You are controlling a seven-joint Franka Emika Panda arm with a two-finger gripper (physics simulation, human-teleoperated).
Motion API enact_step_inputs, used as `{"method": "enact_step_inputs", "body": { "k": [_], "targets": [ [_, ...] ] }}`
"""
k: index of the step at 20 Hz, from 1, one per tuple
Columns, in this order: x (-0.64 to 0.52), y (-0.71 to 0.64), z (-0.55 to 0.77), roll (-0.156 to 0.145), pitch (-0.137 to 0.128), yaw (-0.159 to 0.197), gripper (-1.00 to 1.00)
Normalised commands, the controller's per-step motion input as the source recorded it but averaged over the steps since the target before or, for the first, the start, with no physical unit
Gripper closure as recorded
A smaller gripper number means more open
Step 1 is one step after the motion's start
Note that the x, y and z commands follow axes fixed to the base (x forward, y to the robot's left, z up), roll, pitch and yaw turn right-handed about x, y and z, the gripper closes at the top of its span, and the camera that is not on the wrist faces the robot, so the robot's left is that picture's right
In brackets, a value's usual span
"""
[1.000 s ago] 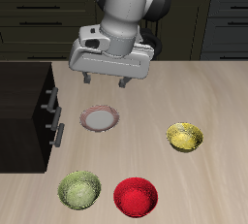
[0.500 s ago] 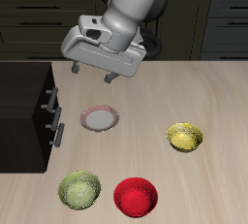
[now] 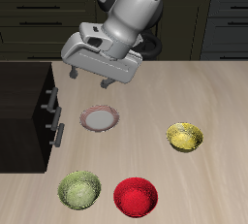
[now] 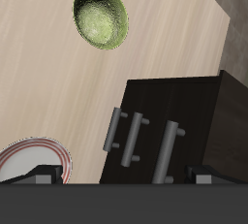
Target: Open the middle drawer of the wooden cabinet
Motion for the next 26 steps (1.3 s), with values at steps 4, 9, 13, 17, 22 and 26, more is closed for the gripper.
{"method": "enact_step_inputs", "body": {
  "k": [4, 9, 13, 17, 22, 26],
  "targets": [
    [0.02, -0.01, -0.25, -0.017, 0.022, 0.024, -1.00],
    [0.00, -0.01, -0.21, -0.017, 0.025, 0.012, -1.00],
    [0.03, -0.09, -0.19, -0.021, 0.017, 0.026, -1.00],
    [0.05, -0.13, -0.21, -0.048, 0.012, 0.011, -1.00],
    [0.00, -0.09, -0.15, -0.024, 0.016, 0.004, -1.00],
    [0.00, -0.15, -0.17, -0.036, 0.009, -0.004, -1.00]
  ]
}}
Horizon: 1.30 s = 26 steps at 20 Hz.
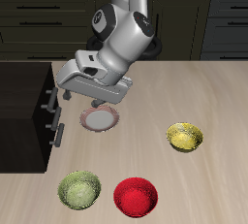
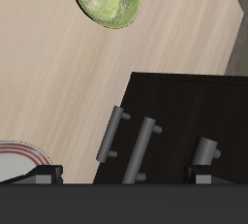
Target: Open the middle drawer of the wooden cabinet
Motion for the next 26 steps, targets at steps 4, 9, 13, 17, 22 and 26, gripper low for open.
{"method": "enact_step_inputs", "body": {
  "k": [4, 9, 13, 17, 22, 26],
  "targets": [
    [0.00, -0.11, -0.18, -0.024, 0.022, 0.001, -1.00],
    [-0.07, -0.08, -0.13, -0.035, 0.003, 0.000, -1.00],
    [-0.05, -0.13, -0.12, -0.030, 0.013, 0.000, -1.00],
    [-0.05, -0.15, -0.03, -0.028, -0.006, 0.005, -1.00],
    [-0.10, -0.18, -0.03, -0.045, -0.013, 0.015, -1.00],
    [-0.01, -0.07, -0.03, -0.008, -0.004, 0.013, -1.00]
  ]
}}
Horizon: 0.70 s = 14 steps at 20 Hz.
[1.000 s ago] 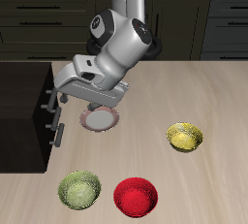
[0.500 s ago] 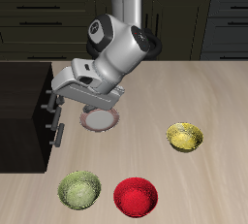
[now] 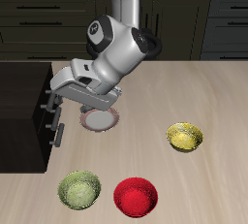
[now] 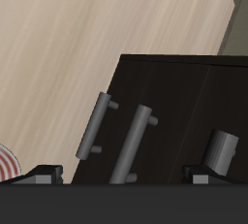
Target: Open the middle drawer of the wooden cabinet
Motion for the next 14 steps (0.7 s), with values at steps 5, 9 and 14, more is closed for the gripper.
{"method": "enact_step_inputs", "body": {
  "k": [5, 9, 14],
  "targets": [
    [-0.02, -0.08, -0.16, -0.025, 0.005, 0.021, -1.00],
    [0.08, -0.06, -0.08, -0.002, 0.009, 0.002, -1.00],
    [0.01, -0.04, -0.18, -0.011, 0.013, 0.017, -1.00]
  ]
}}
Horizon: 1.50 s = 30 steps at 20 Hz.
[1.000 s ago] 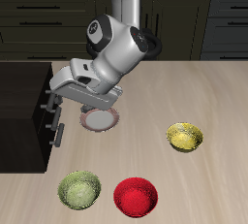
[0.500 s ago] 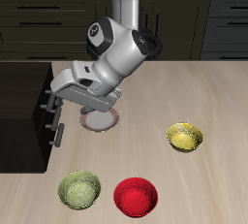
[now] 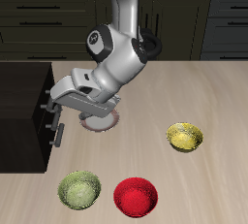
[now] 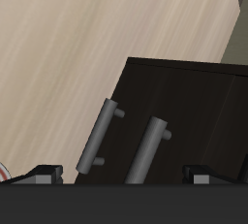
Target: Open the middle drawer of the wooden cabinet
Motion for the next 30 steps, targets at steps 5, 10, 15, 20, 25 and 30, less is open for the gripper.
{"method": "enact_step_inputs", "body": {
  "k": [5, 10, 15, 20, 25, 30],
  "targets": [
    [-0.03, -0.21, -0.08, -0.069, -0.023, 0.030, -1.00],
    [-0.06, -0.19, 0.00, -0.074, -0.051, 0.048, -1.00],
    [-0.04, -0.25, -0.05, -0.061, -0.008, 0.012, -1.00],
    [-0.03, -0.28, 0.05, -0.076, -0.056, 0.047, -1.00],
    [-0.02, -0.18, -0.01, -0.052, -0.047, 0.057, -1.00],
    [-0.08, -0.15, -0.10, -0.061, -0.017, 0.028, -1.00]
  ]
}}
